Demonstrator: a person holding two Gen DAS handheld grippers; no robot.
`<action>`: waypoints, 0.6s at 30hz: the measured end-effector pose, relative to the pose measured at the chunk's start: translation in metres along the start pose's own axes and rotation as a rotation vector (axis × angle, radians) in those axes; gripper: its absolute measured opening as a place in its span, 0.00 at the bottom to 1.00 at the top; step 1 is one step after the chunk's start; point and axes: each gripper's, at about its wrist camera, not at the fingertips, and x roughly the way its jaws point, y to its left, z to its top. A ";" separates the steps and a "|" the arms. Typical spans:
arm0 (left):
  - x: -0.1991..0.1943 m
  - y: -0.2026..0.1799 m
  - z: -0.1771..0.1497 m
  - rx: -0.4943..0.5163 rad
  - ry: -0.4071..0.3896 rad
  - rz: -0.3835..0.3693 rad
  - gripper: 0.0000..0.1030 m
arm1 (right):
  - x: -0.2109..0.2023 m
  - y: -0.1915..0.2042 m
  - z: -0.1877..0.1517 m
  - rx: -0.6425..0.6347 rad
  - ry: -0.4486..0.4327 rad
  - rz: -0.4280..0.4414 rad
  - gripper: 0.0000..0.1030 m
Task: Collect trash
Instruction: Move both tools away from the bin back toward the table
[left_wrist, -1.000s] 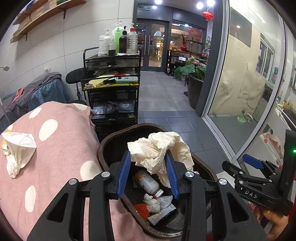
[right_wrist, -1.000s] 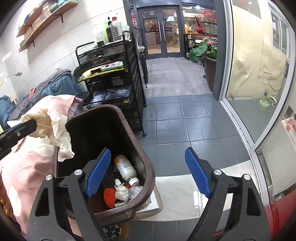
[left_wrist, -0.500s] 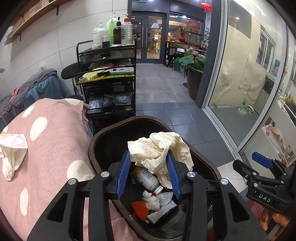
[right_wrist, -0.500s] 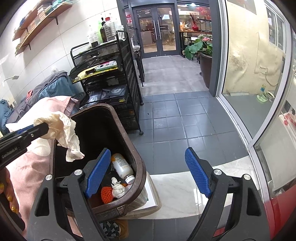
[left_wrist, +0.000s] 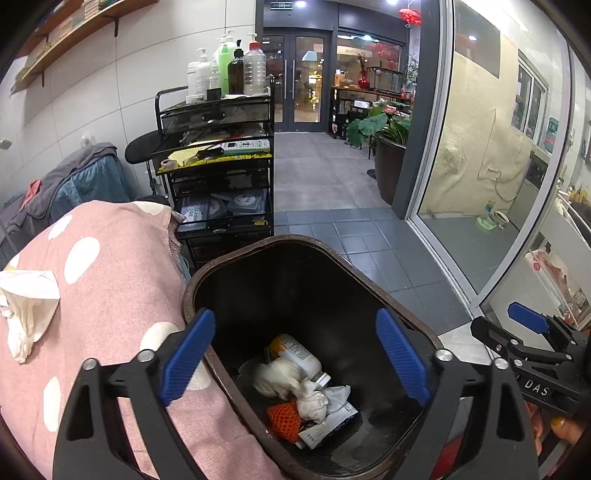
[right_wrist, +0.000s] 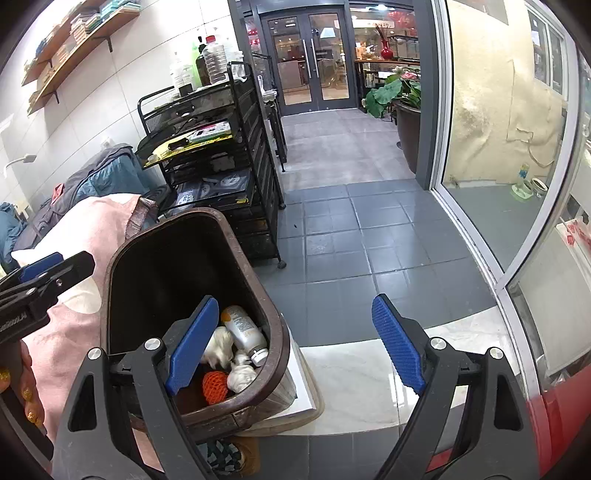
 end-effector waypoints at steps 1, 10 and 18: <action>-0.001 0.000 0.000 0.003 -0.002 0.000 0.89 | 0.000 0.001 0.000 0.000 0.001 0.003 0.82; -0.029 0.016 -0.008 -0.036 -0.051 0.005 0.94 | -0.002 0.012 0.001 -0.013 -0.008 0.042 0.82; -0.072 0.037 -0.019 -0.020 -0.107 0.049 0.94 | -0.003 0.047 0.003 -0.074 -0.009 0.098 0.83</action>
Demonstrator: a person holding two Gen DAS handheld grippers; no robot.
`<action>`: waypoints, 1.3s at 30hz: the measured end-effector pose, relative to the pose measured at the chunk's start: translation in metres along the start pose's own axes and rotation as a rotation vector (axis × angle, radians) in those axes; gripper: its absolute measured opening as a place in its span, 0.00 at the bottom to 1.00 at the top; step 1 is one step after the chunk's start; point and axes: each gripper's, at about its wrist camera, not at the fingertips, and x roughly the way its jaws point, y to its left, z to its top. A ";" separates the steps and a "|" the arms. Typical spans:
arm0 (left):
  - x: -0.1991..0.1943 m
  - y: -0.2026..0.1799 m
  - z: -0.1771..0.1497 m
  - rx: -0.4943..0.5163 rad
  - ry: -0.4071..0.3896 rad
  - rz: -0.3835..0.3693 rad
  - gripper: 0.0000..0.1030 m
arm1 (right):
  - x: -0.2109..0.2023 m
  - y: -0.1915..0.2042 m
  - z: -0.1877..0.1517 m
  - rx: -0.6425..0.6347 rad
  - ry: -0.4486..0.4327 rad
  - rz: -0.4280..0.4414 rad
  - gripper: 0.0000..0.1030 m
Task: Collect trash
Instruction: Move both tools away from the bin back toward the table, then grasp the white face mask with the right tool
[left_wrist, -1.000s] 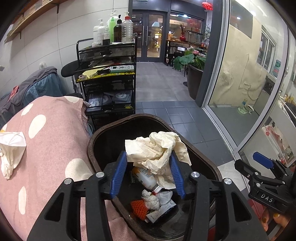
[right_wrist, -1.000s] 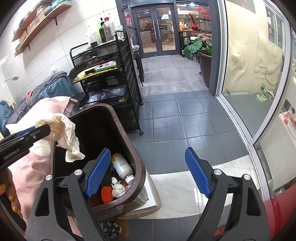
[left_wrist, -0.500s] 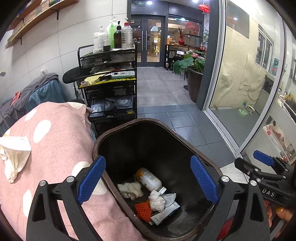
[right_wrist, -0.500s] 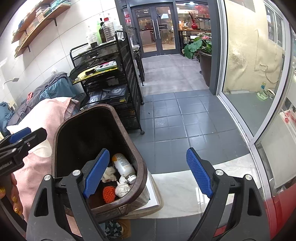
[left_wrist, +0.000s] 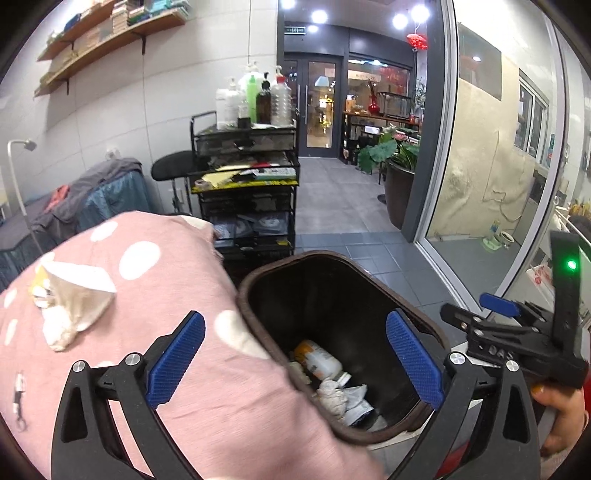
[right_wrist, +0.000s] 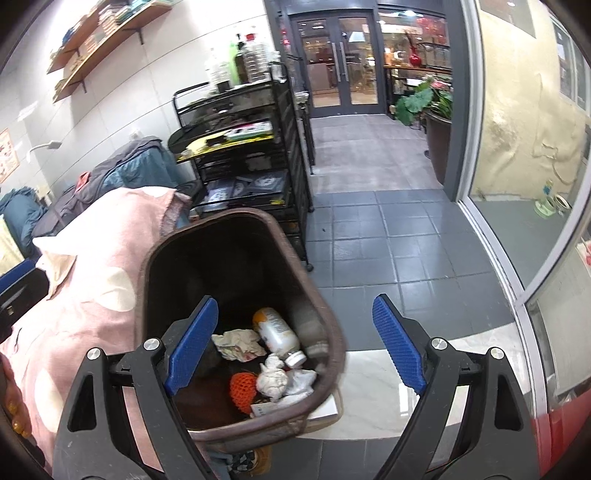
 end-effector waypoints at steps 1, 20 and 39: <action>-0.004 0.004 -0.001 0.001 -0.005 0.005 0.94 | 0.000 0.005 0.001 -0.008 0.000 0.008 0.83; -0.060 0.138 -0.042 -0.118 0.036 0.279 0.94 | 0.003 0.180 0.014 -0.340 0.015 0.319 0.83; -0.092 0.262 -0.095 -0.293 0.131 0.456 0.94 | 0.054 0.352 0.019 -0.699 0.168 0.470 0.83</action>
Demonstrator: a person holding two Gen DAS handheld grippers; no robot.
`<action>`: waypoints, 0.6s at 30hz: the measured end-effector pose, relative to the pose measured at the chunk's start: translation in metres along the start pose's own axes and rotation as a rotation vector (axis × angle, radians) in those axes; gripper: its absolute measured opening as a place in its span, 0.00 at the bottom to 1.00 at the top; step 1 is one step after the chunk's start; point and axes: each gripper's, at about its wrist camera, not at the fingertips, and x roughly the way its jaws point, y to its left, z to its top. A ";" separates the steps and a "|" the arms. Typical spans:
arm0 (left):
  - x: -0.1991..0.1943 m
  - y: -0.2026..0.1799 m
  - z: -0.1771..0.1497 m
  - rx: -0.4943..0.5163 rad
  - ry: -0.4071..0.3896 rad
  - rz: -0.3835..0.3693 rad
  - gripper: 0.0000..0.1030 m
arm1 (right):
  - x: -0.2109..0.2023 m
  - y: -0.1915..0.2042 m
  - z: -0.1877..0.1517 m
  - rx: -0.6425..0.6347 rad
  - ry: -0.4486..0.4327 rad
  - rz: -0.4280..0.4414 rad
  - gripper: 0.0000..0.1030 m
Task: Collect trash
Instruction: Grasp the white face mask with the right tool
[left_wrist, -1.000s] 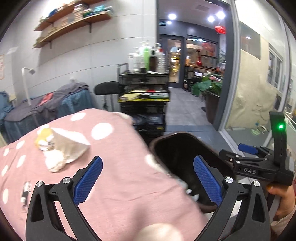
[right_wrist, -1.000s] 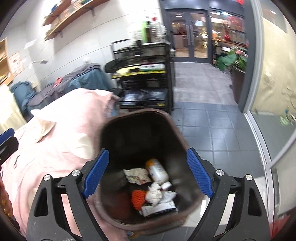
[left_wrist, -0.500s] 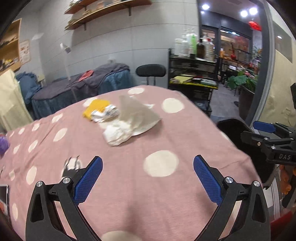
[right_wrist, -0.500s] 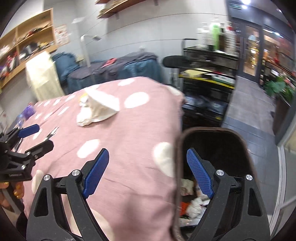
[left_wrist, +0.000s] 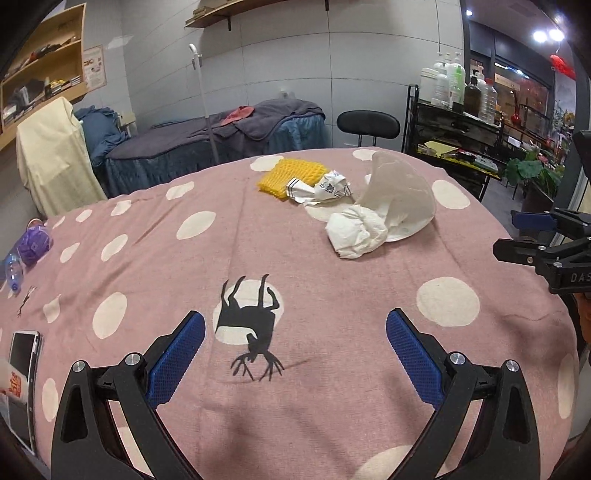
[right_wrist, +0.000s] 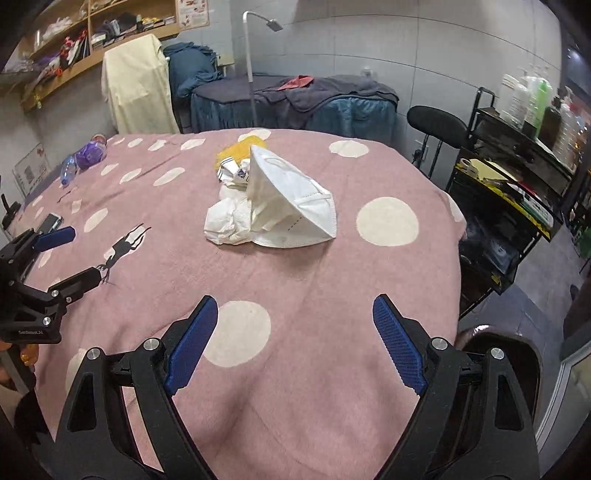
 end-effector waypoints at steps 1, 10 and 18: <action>0.002 0.003 0.001 -0.003 0.006 -0.003 0.94 | 0.007 0.001 0.005 -0.008 0.008 -0.010 0.83; 0.026 0.006 0.012 0.012 0.035 -0.031 0.94 | 0.069 0.008 0.051 -0.095 0.058 -0.094 0.81; 0.060 -0.022 0.039 0.072 0.081 -0.095 0.94 | 0.103 -0.011 0.069 -0.060 0.103 -0.146 0.18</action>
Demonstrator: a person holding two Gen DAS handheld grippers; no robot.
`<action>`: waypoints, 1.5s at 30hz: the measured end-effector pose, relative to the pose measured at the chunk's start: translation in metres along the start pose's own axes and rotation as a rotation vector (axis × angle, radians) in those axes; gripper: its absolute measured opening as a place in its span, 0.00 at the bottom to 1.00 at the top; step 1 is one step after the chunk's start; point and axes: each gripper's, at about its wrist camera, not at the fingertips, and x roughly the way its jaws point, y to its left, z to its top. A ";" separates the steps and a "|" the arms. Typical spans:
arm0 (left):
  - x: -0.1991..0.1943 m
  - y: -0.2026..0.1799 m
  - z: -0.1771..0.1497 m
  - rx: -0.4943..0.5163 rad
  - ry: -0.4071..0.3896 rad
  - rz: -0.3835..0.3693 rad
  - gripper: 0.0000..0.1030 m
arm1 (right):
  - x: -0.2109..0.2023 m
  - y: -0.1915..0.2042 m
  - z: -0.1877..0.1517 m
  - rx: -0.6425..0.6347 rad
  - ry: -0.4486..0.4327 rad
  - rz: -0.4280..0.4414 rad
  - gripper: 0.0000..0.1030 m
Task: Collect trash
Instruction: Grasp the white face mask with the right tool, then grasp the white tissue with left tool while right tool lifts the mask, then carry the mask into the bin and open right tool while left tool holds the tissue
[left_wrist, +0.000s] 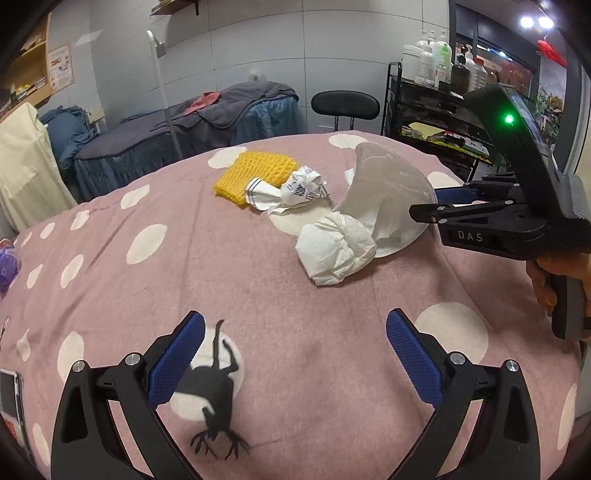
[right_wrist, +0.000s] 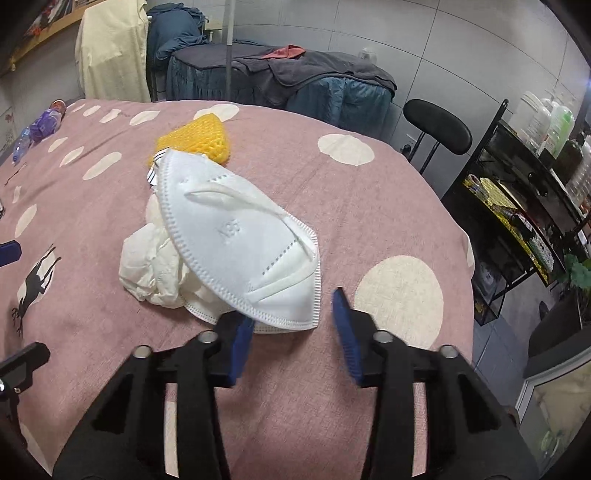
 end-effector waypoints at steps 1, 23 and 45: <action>0.006 -0.004 0.005 0.008 0.010 -0.002 0.94 | 0.000 -0.003 -0.001 0.012 0.002 -0.007 0.10; 0.056 -0.045 0.027 0.083 0.097 -0.086 0.18 | -0.077 -0.033 -0.038 0.131 -0.168 -0.021 0.02; -0.084 -0.051 -0.013 -0.064 -0.182 -0.162 0.11 | -0.181 -0.072 -0.130 0.275 -0.303 -0.015 0.02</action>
